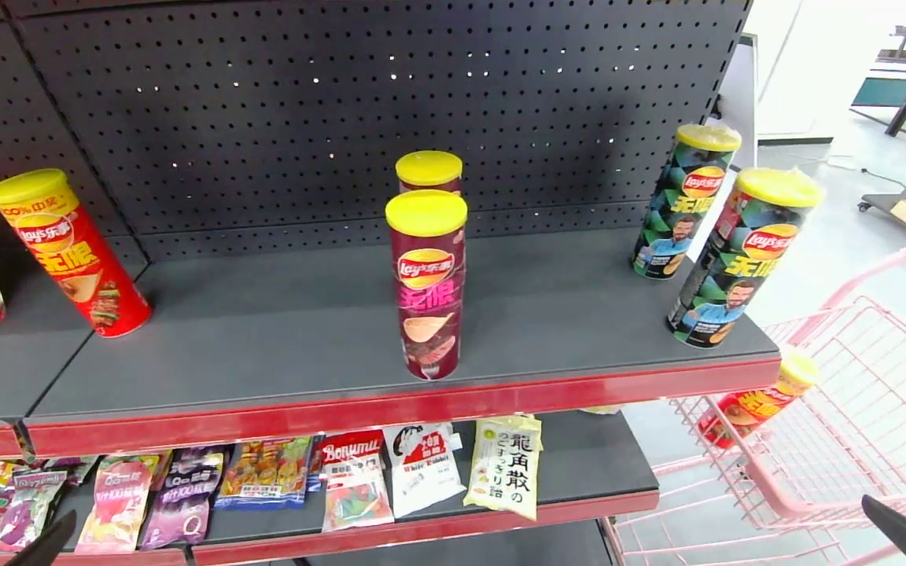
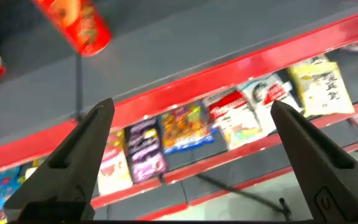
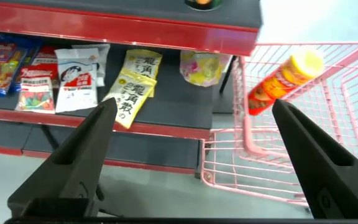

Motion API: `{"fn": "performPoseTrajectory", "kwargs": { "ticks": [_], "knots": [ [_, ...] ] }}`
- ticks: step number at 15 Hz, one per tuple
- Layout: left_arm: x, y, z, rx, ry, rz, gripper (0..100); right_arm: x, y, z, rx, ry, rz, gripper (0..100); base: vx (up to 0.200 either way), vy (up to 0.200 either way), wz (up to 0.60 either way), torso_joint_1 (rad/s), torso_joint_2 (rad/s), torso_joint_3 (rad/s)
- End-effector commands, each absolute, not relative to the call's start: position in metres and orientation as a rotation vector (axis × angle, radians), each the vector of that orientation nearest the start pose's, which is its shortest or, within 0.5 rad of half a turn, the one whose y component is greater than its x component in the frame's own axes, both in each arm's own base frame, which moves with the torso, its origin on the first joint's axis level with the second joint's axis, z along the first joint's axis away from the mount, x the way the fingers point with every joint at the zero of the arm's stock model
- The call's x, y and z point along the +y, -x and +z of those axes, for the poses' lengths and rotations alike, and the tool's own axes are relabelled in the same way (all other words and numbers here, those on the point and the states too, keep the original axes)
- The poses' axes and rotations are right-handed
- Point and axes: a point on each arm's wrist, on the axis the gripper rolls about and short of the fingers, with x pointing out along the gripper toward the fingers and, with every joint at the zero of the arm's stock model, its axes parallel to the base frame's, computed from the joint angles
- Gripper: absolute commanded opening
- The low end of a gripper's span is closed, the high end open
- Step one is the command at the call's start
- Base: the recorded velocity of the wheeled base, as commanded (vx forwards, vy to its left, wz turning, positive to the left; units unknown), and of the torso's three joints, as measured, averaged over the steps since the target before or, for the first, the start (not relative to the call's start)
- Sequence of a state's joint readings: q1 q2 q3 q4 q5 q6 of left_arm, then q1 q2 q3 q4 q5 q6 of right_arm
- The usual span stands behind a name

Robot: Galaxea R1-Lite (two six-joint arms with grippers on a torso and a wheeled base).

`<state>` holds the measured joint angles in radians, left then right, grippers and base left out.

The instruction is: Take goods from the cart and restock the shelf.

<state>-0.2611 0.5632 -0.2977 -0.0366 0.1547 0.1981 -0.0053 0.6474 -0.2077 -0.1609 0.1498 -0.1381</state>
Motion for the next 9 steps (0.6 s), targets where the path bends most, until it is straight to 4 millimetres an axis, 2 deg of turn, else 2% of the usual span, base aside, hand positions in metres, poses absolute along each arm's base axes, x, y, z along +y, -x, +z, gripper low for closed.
{"fn": "performPoseTrajectory", "kwargs": {
  "ticks": [1,9],
  "knots": [
    [-0.0057,-0.0347,0.1638,0.217,-0.245,-0.129,100,0.0031,-0.0502,0.1467,0.273,0.115,0.163,100,0.0,-0.2,0.0,-0.002,0.0,0.002],
    [-0.0047,-0.0319,0.1603,0.215,-0.245,-0.118,100,0.003,-0.0559,0.1462,0.3,0.112,0.164,100,0.0,-0.2,0.0,0.003,0.0,0.003]
  ]
}}
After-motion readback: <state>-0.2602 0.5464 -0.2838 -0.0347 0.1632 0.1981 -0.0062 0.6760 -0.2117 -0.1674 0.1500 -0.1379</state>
